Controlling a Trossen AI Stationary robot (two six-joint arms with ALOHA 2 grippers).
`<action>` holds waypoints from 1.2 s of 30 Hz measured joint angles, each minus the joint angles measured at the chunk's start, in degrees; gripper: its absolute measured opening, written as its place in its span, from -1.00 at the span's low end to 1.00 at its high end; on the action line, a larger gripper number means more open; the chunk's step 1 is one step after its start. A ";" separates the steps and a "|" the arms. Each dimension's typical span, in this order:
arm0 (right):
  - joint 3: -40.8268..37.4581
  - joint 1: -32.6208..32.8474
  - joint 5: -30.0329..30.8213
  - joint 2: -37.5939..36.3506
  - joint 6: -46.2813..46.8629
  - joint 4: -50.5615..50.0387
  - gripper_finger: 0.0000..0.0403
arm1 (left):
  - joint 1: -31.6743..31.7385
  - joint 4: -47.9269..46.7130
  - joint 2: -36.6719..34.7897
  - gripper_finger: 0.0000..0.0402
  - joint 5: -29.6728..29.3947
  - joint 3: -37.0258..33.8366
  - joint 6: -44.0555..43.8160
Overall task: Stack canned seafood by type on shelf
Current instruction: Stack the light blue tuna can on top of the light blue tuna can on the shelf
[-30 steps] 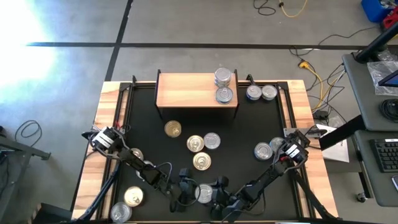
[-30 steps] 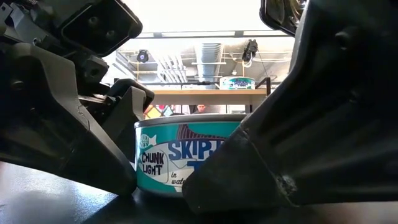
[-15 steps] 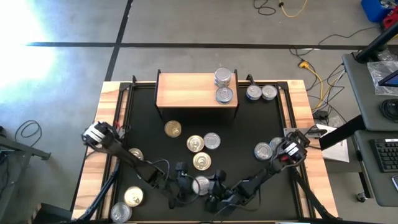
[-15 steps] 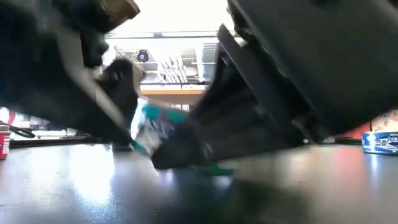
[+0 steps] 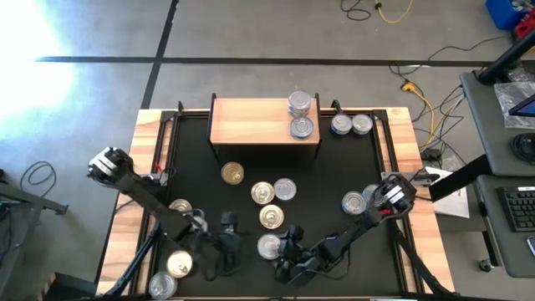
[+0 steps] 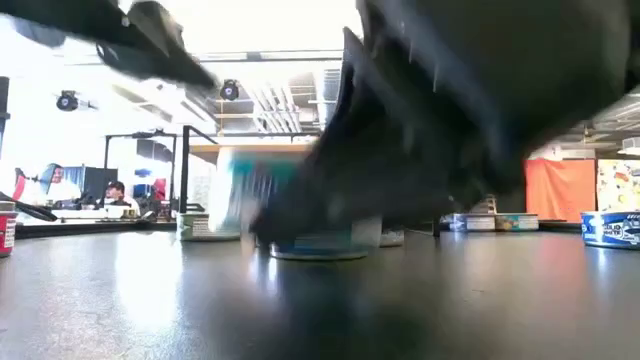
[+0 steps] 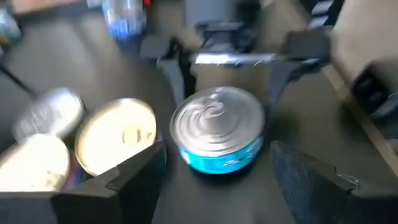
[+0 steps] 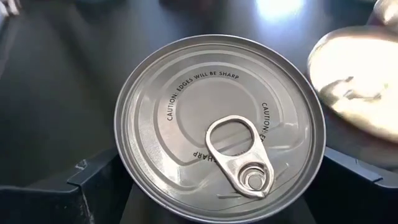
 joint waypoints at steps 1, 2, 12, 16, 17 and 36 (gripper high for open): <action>0.25 0.09 0.04 -1.41 -0.19 -1.91 0.84 | -0.59 1.15 -1.12 0.35 -0.85 0.00 1.55; 0.55 0.13 0.02 -2.69 -0.30 -3.85 0.84 | -0.99 2.37 -2.03 0.35 -1.44 -0.03 3.32; 0.65 -0.93 -0.84 -19.80 -7.01 -26.01 0.84 | 7.22 5.23 -8.56 0.35 0.33 -0.61 18.70; 0.34 -5.26 3.30 -27.28 -6.12 -41.61 0.84 | 14.33 5.66 -9.39 0.35 6.16 -1.80 19.42; 0.24 -6.86 3.57 -28.89 -6.16 -44.48 0.84 | 15.94 5.62 -9.31 0.35 6.38 -2.41 19.75; -0.71 -47.54 -24.98 -48.50 -43.76 -44.73 0.84 | 40.49 8.92 -13.68 0.32 34.58 -6.25 24.63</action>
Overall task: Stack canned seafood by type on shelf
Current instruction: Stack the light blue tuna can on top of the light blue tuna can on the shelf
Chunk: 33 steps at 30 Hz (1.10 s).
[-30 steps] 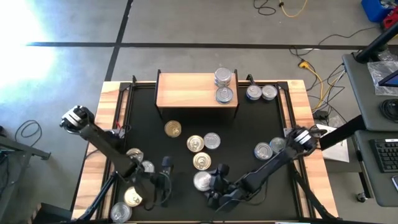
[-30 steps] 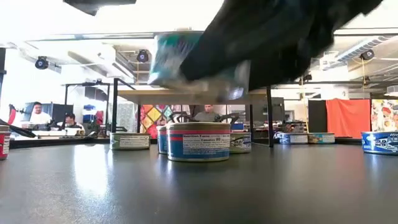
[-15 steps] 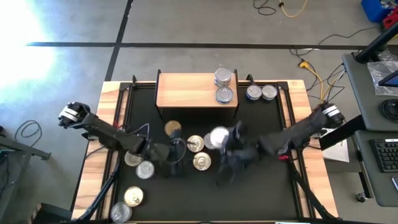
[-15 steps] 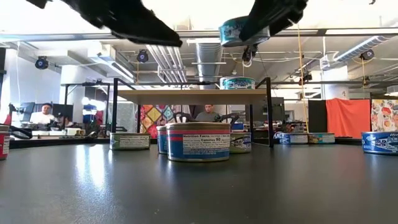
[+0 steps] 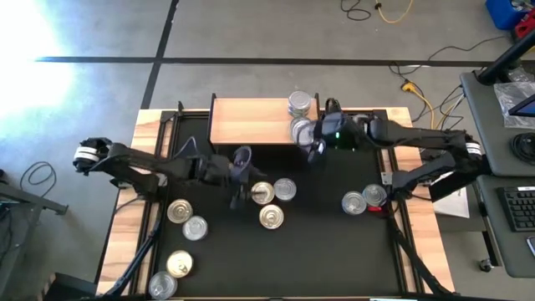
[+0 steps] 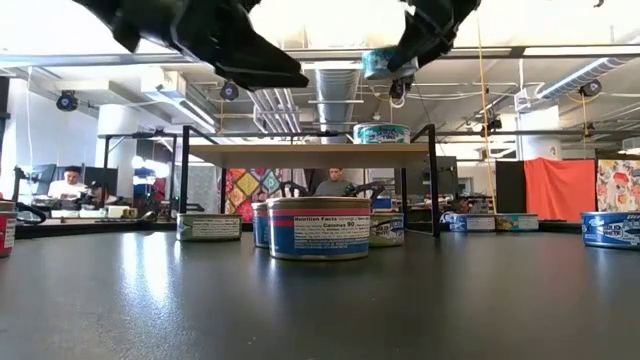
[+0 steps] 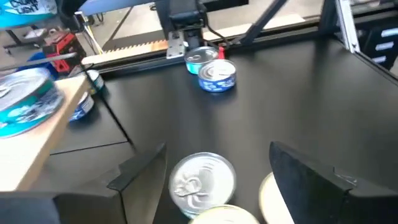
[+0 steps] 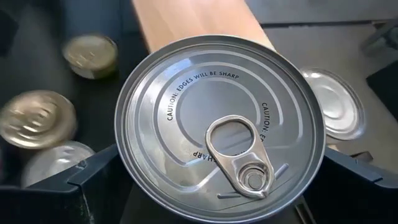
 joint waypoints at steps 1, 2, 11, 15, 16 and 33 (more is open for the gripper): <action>-0.40 -1.41 -1.57 0.00 -1.28 0.11 0.84 | 1.50 0.02 -0.02 0.32 1.67 0.00 -0.16; -0.92 -2.84 -3.19 0.10 -2.35 0.45 0.84 | 2.80 -0.08 -0.05 0.31 3.15 -0.02 -0.62; -3.25 -15.55 -23.13 1.86 -10.52 9.05 0.84 | 10.04 -0.34 -0.22 0.22 12.32 1.19 0.47; -3.34 -20.15 -27.94 2.47 -11.68 8.87 0.84 | 14.23 -4.42 1.27 0.19 25.17 4.69 0.15; -3.42 -21.00 -29.70 2.54 -11.71 8.84 0.84 | 15.08 -5.82 2.05 0.19 26.07 5.62 0.13; -9.24 -24.16 -31.46 5.49 -7.11 15.98 0.86 | 24.34 7.02 16.33 0.20 21.99 19.39 3.88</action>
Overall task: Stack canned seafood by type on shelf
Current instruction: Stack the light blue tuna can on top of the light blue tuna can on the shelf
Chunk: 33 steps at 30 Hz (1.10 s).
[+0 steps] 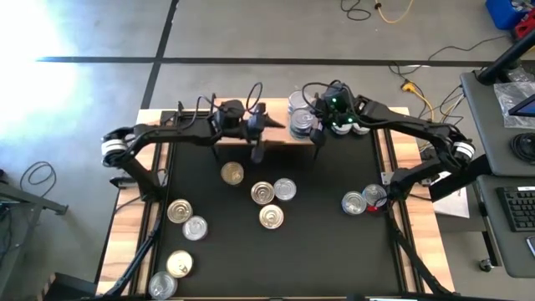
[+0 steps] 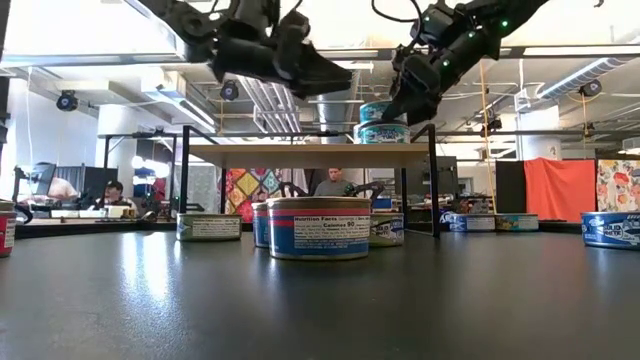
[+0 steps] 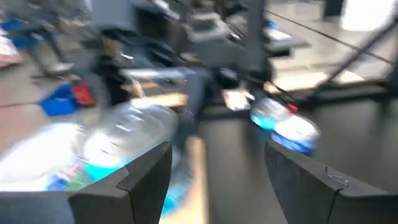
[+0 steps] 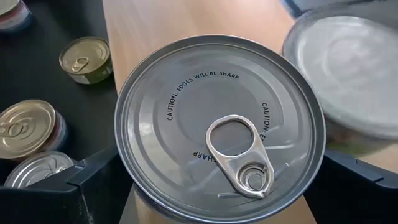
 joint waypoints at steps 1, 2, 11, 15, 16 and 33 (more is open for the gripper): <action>0.00 0.00 0.02 0.10 0.18 -0.35 0.86 | 0.24 1.00 1.08 0.20 -1.04 1.02 -0.23; 0.00 0.00 0.04 0.11 0.45 -0.45 0.86 | 0.39 1.55 2.31 0.20 -2.41 2.37 -0.31; -0.04 0.67 0.11 0.00 3.50 -0.58 0.88 | 0.78 -4.36 14.25 0.20 -4.57 19.02 0.03; -0.04 1.23 0.44 -0.30 4.09 -1.84 0.88 | 0.96 -4.59 14.84 0.20 -5.82 21.70 0.55; -0.04 1.47 1.32 -0.41 4.04 -2.20 0.88 | 0.96 -4.28 14.83 0.20 -6.91 22.02 0.71; 0.17 5.00 8.99 -1.53 4.13 -2.69 0.88 | 0.72 -4.80 14.81 0.20 -9.10 20.91 2.28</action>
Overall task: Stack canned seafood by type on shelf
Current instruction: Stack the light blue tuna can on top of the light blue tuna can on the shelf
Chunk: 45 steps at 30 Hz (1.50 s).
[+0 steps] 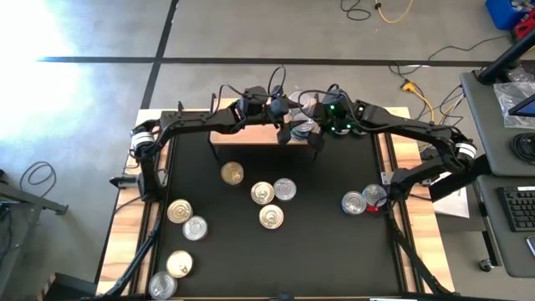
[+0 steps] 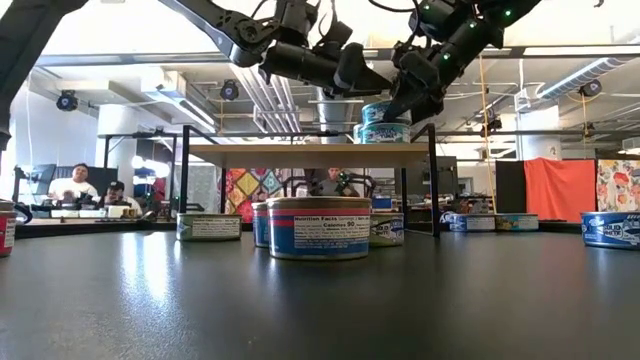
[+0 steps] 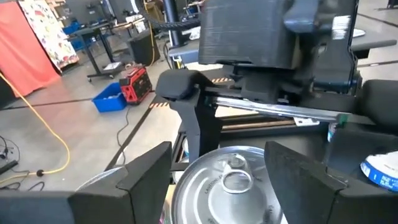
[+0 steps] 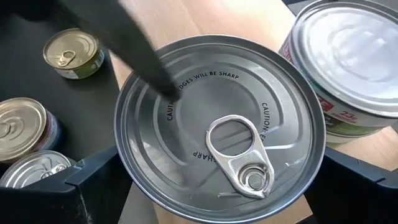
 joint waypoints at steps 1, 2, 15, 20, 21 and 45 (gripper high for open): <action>0.00 0.15 0.23 0.02 0.32 -0.03 0.88 | 0.00 0.02 0.00 0.20 0.00 0.00 0.30; 0.00 0.23 0.13 0.00 0.76 -0.03 0.88 | 0.00 0.09 0.00 0.20 0.00 0.00 0.43; -0.11 0.72 -1.36 0.76 2.49 0.03 0.89 | -0.37 1.00 3.46 0.20 2.82 0.01 0.95; -0.11 0.77 -1.48 0.79 2.56 -0.02 0.92 | -0.33 0.98 3.58 0.20 1.62 0.09 1.35; -0.11 0.77 -1.42 0.79 2.56 -0.05 0.94 | -0.33 0.87 3.58 0.20 1.57 0.09 1.38; 0.00 0.81 -0.44 0.87 4.44 -1.02 0.98 | -0.68 -16.08 3.17 0.06 -7.57 2.65 16.32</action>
